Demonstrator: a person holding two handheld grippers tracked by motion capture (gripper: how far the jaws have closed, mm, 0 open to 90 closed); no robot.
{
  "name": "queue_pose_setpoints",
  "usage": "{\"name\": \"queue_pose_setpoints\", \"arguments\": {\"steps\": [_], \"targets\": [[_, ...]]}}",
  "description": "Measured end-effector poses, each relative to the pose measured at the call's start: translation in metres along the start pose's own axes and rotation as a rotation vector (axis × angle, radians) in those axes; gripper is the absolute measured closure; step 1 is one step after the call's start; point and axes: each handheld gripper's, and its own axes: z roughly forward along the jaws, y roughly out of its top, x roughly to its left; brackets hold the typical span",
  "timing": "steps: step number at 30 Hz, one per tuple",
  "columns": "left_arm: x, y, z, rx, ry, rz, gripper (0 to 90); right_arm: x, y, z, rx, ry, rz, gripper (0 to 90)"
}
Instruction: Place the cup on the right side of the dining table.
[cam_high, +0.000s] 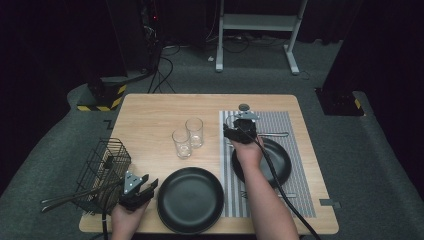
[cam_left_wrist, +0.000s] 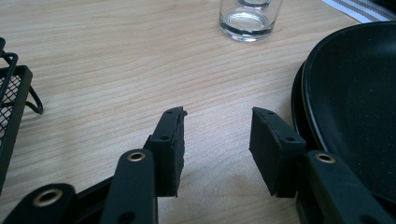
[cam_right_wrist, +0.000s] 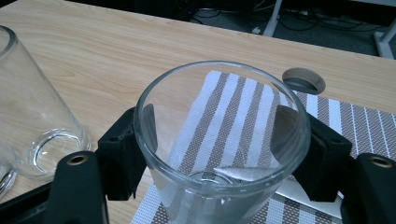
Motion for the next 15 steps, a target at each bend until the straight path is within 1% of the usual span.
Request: {"name": "queue_pose_setpoints", "arguments": {"steps": [15], "targets": [[-0.0002, 0.0001, 0.0000, 0.002, 0.001, 0.003, 55.3, 0.0004, -0.0025, -0.0031, 0.001, 0.006, -0.008, 28.4]]}}
